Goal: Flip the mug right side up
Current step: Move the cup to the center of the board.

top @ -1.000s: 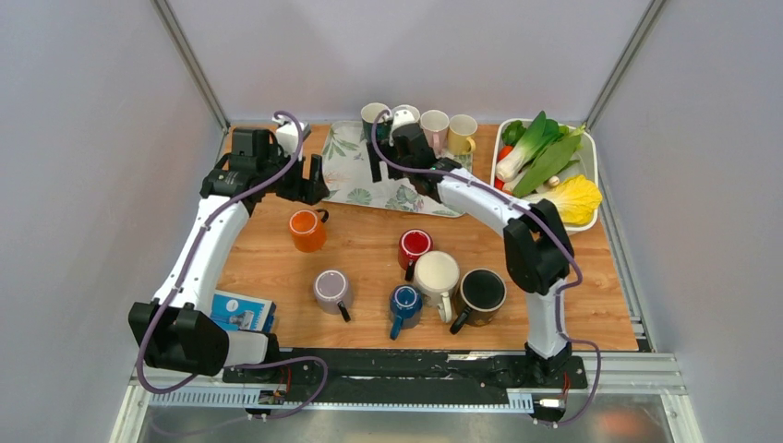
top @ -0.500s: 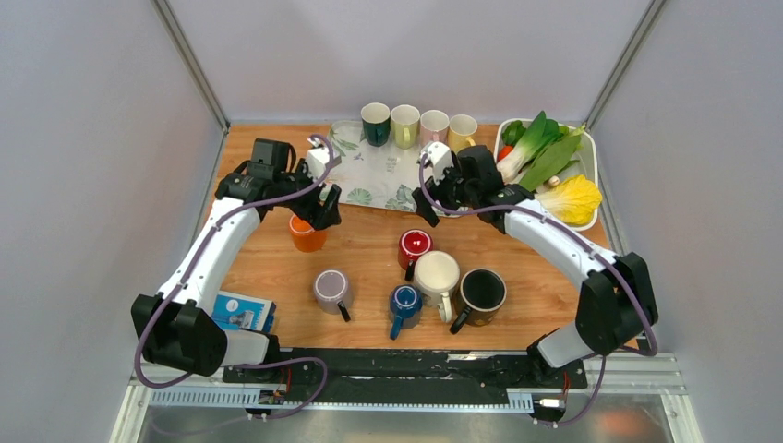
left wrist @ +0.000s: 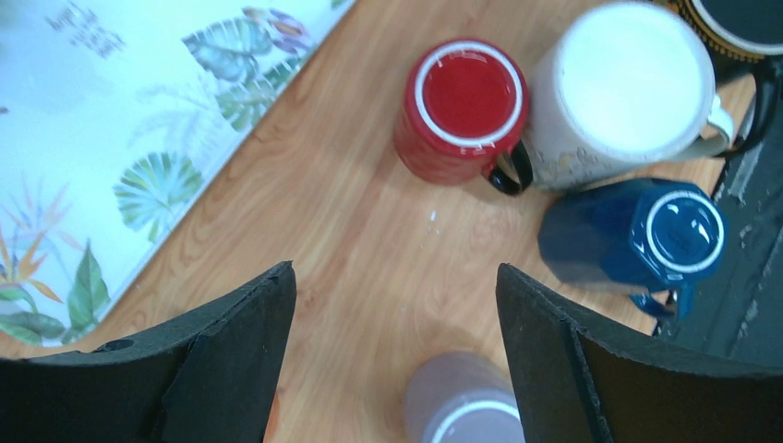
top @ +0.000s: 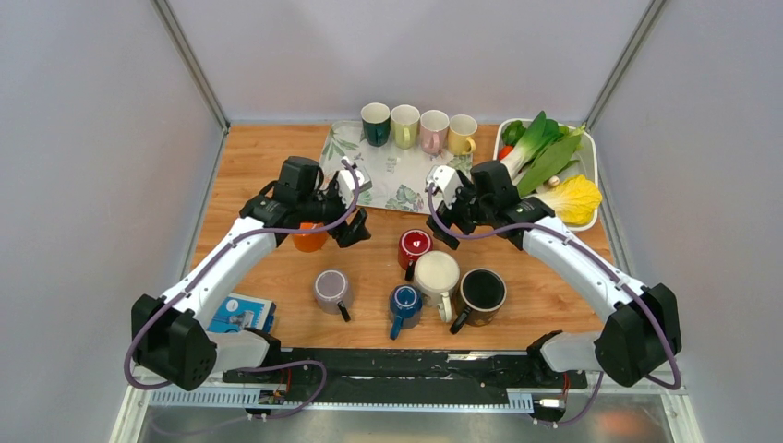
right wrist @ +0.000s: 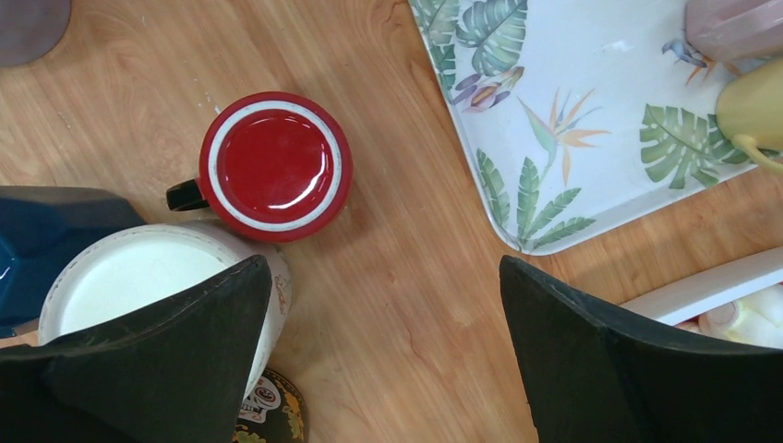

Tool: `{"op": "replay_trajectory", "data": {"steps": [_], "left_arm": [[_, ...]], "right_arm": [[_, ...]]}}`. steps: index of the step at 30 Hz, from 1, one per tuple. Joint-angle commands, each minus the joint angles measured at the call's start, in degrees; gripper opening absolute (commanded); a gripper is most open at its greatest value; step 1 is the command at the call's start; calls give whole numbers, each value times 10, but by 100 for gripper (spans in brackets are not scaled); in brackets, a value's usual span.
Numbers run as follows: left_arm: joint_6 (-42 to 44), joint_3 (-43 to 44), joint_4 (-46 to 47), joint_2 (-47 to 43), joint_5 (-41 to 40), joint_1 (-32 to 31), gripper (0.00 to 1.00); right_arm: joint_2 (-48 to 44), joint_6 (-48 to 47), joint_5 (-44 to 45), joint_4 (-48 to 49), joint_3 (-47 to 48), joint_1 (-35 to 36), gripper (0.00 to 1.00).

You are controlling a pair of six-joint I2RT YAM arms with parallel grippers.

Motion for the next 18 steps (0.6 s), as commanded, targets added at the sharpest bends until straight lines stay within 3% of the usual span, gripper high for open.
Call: {"op": "replay_trajectory", "data": {"steps": [1, 8, 12, 18], "left_arm": [[-65, -12, 91, 6, 10, -12, 87], [-202, -70, 174, 12, 145, -33, 87], [-203, -106, 173, 20, 164, -73, 87], [-217, -145, 240, 48, 180, -131, 86]], "right_arm": [[6, -10, 53, -8, 36, -3, 100], [16, 47, 139, 68, 4, -13, 100], [36, 51, 148, 98, 0, -21, 100], [49, 56, 119, 101, -4, -22, 100]]}}
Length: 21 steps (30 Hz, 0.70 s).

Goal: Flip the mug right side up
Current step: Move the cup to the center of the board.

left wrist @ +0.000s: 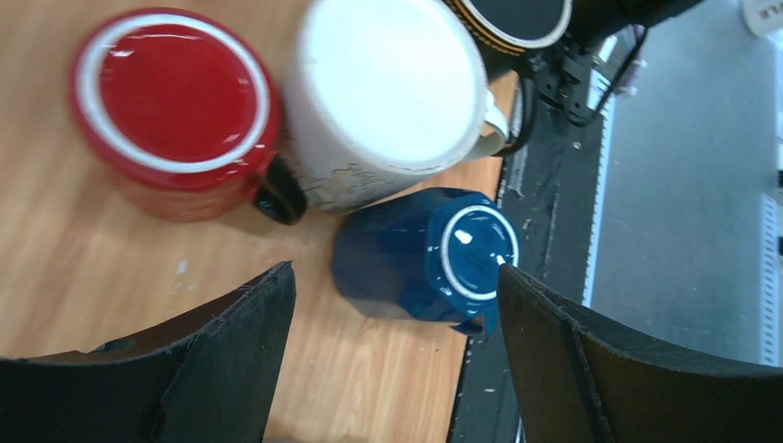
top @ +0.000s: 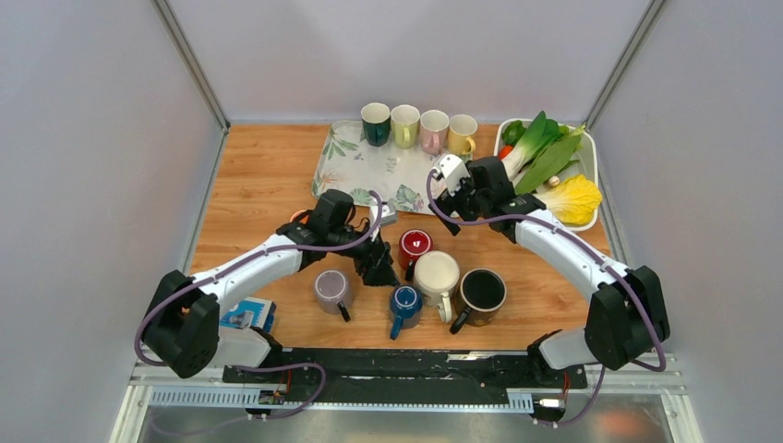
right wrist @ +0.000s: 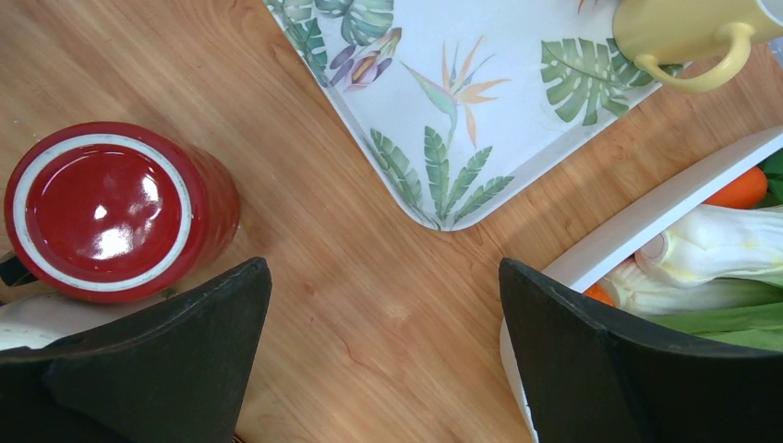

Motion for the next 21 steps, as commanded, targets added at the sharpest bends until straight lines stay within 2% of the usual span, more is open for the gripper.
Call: {"op": "replay_trajectory", "data": {"steps": [1, 7, 13, 21], "left_arm": [[-21, -16, 76, 18, 36, -35, 86], [17, -16, 61, 69, 13, -70, 84], [58, 7, -1, 103, -85, -73, 81], [131, 26, -104, 76, -161, -61, 81]], "right_arm": [[-2, 20, -9, 37, -8, -2, 100], [-6, 21, -11, 44, -32, -2, 100], [0, 22, -13, 44, -25, -3, 100], [34, 17, -13, 42, 20, -3, 100]]}}
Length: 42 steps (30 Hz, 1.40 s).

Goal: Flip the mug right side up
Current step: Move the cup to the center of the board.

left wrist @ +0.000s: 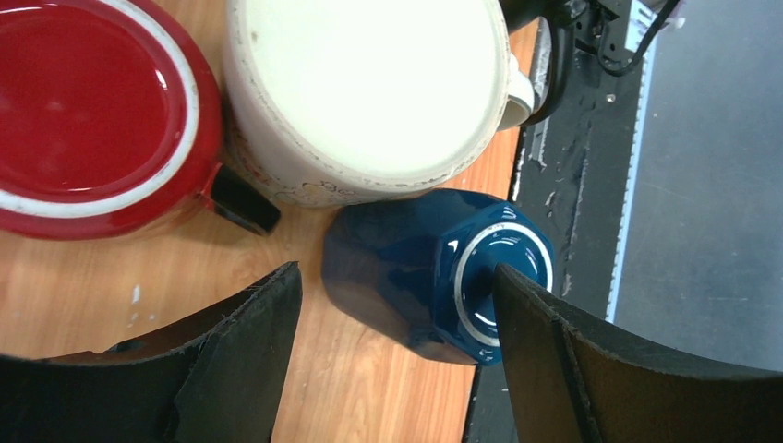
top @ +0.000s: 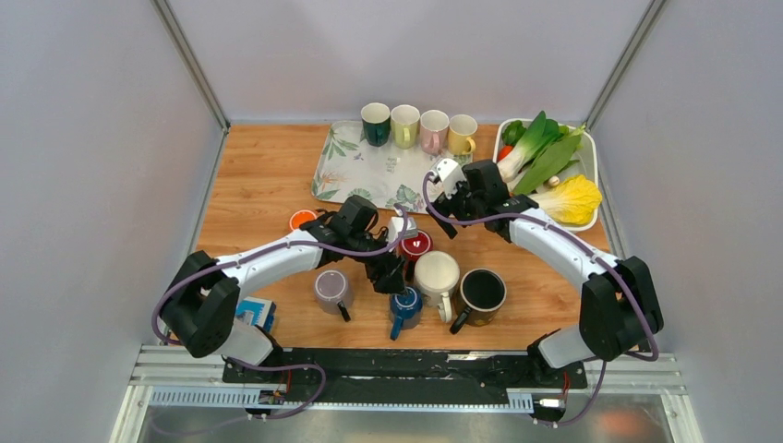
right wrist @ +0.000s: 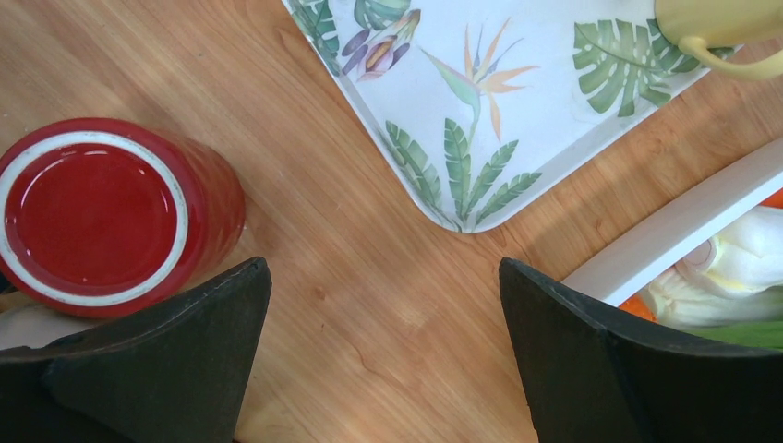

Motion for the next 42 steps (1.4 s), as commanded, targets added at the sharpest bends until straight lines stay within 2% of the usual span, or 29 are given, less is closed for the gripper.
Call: {"op": "replay_trajectory", "data": {"steps": [1, 8, 12, 16, 19, 23, 28, 32, 37, 42], "left_arm": [[100, -1, -107, -20, -116, 14, 81], [182, -13, -170, -49, -161, 47, 81], [188, 1, -179, -42, -186, 68, 81], [158, 50, -205, 9, -218, 105, 80], [130, 92, -231, 64, -218, 159, 78], [111, 128, -224, 90, -218, 210, 76], [95, 170, -193, 109, -255, 219, 75], [10, 231, -208, 143, -299, 222, 74], [-16, 257, -188, 147, -339, 223, 73], [-26, 286, -179, 131, -299, 238, 74]], "right_arm": [[19, 2, -7, 19, 46, -2, 100], [49, -9, -1, 15, 60, -3, 100], [70, -9, -2, 9, 86, -3, 100], [96, -8, -7, 3, 125, -2, 100], [115, -4, -11, 0, 162, -1, 100], [134, 3, -12, -1, 196, 2, 100], [143, 3, -21, -1, 210, 19, 100], [137, -5, -30, -1, 204, 39, 100], [128, -15, -36, 2, 190, 59, 100], [131, -9, -51, 3, 188, 76, 100]]}}
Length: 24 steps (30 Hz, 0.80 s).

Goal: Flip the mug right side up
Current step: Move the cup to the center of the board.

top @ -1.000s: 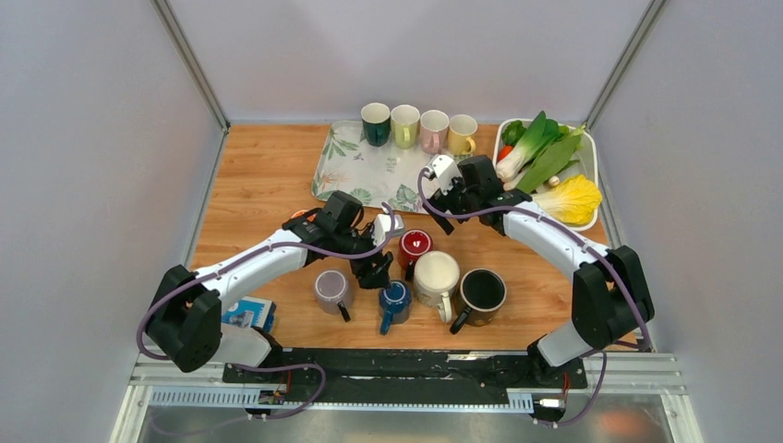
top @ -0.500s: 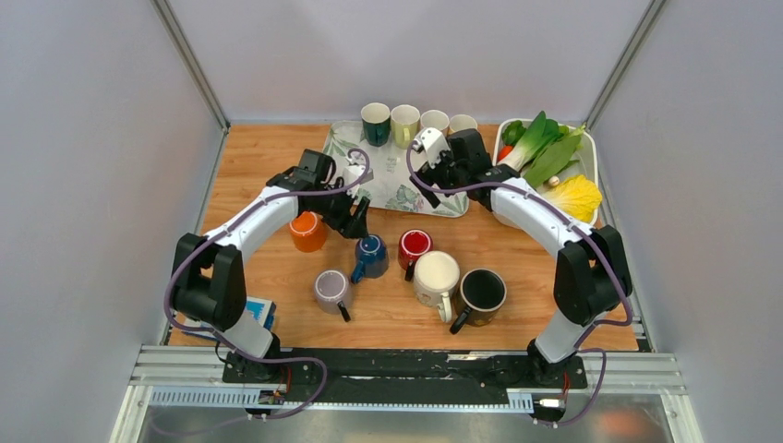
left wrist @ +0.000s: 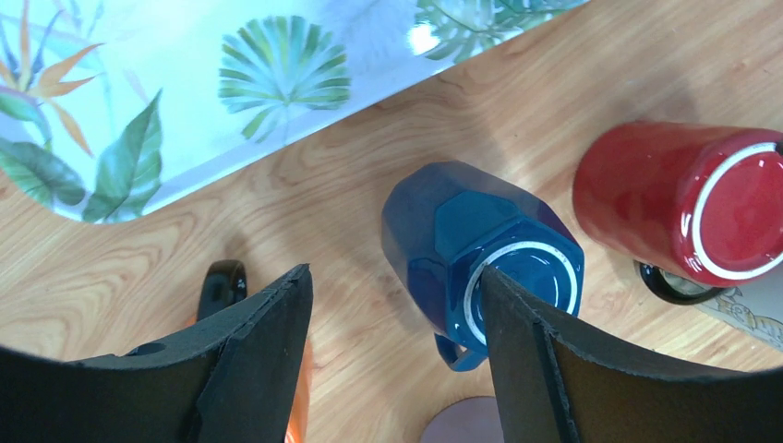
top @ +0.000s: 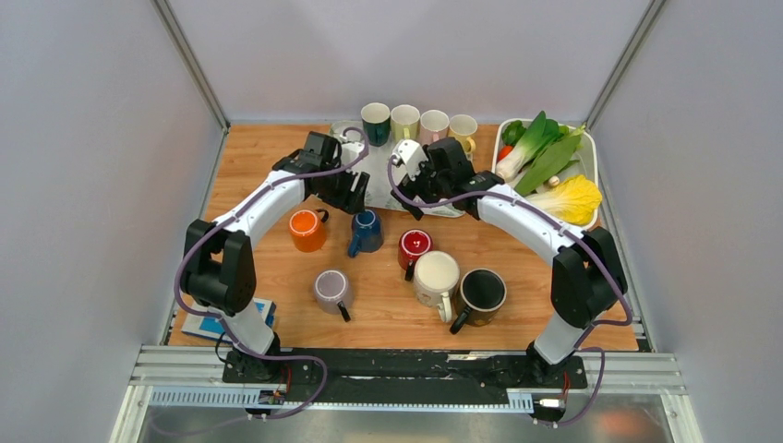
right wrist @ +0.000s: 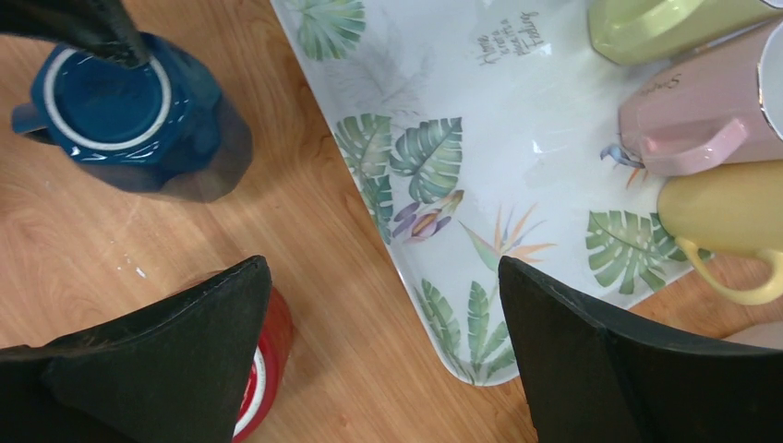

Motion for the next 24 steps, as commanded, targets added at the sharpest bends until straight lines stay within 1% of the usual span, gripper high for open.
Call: {"op": "replay_trajectory", "data": {"steps": [1, 3, 6, 8, 10, 13, 15, 19, 22, 24], "left_arm": [[-13, 32, -1, -3, -24, 22, 75], [-9, 40, 1, -20, -1, 29, 77], [30, 32, 5, -68, 25, 35, 80], [56, -8, 19, -109, 34, 35, 82], [70, -38, 16, -141, 20, 35, 82], [64, -74, -1, -179, 0, 36, 83], [51, -108, -2, -207, 6, 36, 83], [38, -179, 27, -259, 55, 36, 83], [42, -243, 84, -289, 107, 36, 83], [38, -266, 107, -299, 124, 36, 83]], "right_arm": [[-5, -3, -25, 7, 3, 15, 100], [3, -4, -30, 7, 7, 25, 100], [22, -3, -39, 9, 12, 36, 100], [41, 7, -42, 8, 22, 41, 100], [62, 22, -45, 8, 31, 44, 100], [77, 43, -49, 9, 41, 46, 100], [80, 51, -53, 8, 41, 52, 100], [84, 79, -61, 7, 36, 58, 100], [92, 101, -68, 9, 33, 60, 100], [99, 116, -63, 10, 35, 61, 100]]}}
